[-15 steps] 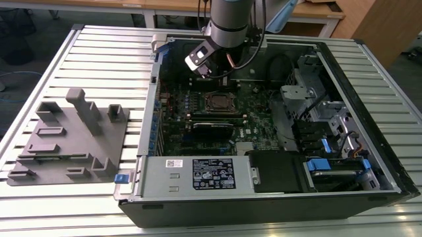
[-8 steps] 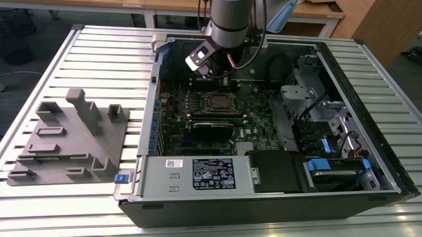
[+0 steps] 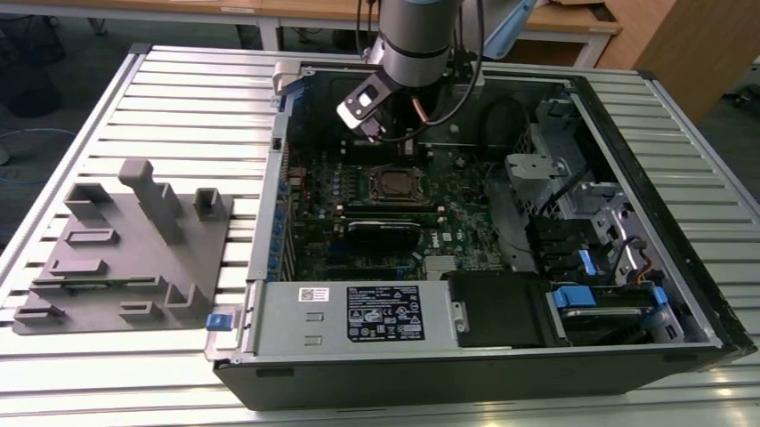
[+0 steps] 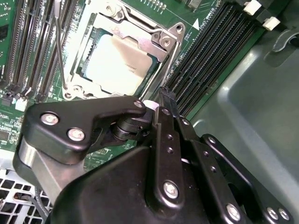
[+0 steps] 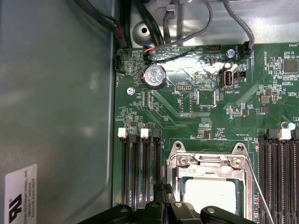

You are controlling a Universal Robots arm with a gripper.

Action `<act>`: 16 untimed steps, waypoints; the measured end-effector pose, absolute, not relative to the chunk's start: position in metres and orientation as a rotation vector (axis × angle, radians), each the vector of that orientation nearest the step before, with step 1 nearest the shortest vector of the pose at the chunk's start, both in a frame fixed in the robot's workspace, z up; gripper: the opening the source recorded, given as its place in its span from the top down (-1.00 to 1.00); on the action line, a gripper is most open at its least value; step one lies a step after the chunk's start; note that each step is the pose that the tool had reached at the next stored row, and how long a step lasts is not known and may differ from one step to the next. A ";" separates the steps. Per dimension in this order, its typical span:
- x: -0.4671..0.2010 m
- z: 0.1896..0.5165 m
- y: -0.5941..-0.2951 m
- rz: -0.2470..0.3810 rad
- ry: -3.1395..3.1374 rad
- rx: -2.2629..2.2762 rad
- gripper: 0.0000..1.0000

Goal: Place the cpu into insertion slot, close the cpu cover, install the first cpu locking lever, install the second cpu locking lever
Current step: 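Install the first cpu locking lever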

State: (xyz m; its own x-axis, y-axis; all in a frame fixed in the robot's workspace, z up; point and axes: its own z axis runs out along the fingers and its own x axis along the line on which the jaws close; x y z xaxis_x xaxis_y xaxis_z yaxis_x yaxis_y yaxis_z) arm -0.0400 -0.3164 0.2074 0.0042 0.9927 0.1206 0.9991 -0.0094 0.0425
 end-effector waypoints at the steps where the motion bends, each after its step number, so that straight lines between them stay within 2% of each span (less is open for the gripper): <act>1: -0.040 0.207 -0.316 -0.179 -2.173 -2.185 0.80; 16: -0.040 0.207 -0.314 -0.177 -2.174 -2.184 0.80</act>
